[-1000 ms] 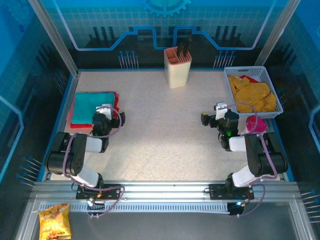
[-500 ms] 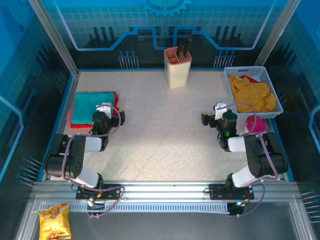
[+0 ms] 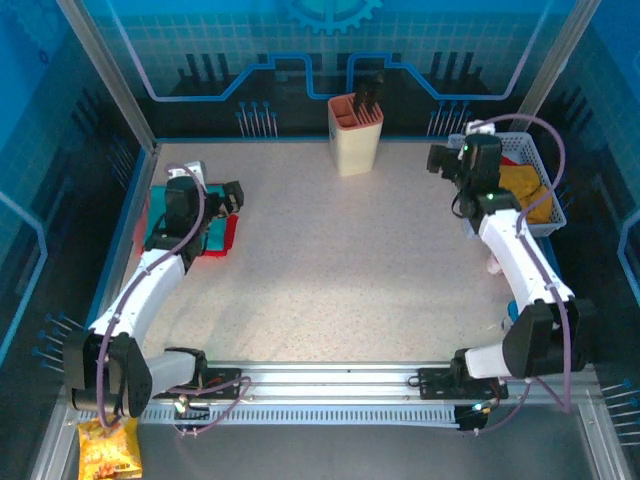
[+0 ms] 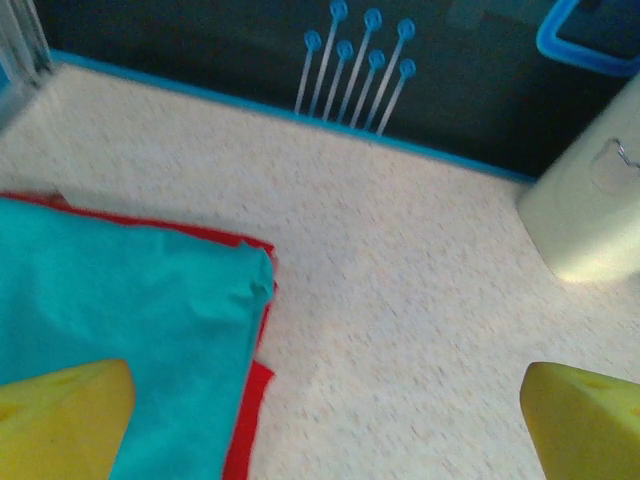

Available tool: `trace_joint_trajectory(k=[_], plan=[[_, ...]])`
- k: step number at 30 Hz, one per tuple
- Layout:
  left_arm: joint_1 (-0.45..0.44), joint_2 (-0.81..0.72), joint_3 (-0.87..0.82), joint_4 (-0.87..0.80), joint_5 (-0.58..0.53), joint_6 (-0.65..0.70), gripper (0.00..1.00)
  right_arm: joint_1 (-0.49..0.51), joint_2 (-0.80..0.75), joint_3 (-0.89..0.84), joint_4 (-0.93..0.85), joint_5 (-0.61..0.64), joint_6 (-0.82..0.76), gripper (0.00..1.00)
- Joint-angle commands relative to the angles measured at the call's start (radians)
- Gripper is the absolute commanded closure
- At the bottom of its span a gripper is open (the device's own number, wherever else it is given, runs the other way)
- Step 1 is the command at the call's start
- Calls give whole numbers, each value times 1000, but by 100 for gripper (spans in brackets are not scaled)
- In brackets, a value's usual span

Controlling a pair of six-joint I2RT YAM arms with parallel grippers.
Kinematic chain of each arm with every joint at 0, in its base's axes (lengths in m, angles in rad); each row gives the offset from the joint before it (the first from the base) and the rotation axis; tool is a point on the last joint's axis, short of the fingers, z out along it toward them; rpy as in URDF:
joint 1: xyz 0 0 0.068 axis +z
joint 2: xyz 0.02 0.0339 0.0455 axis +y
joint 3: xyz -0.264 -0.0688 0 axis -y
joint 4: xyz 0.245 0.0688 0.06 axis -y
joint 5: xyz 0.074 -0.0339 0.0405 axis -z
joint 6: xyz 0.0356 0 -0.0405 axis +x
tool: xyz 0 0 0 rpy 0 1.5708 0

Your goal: Fold and stack the t-shirts

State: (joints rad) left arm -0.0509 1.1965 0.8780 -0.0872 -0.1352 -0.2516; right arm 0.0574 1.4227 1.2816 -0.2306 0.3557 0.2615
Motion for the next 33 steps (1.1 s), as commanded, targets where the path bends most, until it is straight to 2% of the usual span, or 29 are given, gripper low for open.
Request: trace_joint_trajectory(k=[1, 6, 9, 13, 17, 23, 26, 29, 31, 33], plan=[[-10, -12, 68, -276, 129, -92, 1, -70, 139, 144, -363, 40, 153, 0], [-29, -15, 68, -330, 233, -121, 2, -116, 387, 402, -534, 211, 228, 0], [-49, -7, 77, -360, 259, -125, 3, -173, 505, 503, -618, 187, 300, 0], [-70, 5, 99, -406, 252, -113, 2, -205, 582, 526, -600, 214, 317, 1], [-75, 13, 104, -397, 270, -131, 2, -251, 665, 555, -574, 177, 335, 1], [-82, 21, 108, -385, 270, -146, 2, -293, 827, 692, -606, 121, 339, 4], [-87, 21, 120, -384, 269, -158, 1, -315, 892, 762, -616, 49, 353, 5], [-89, 16, 136, -388, 266, -153, 1, -336, 975, 861, -665, -24, 368, 10], [-90, 9, 139, -389, 257, -146, 1, -334, 1003, 899, -674, -19, 361, 13], [-90, 2, 144, -393, 251, -140, 1, -336, 1023, 915, -680, -14, 364, 21]])
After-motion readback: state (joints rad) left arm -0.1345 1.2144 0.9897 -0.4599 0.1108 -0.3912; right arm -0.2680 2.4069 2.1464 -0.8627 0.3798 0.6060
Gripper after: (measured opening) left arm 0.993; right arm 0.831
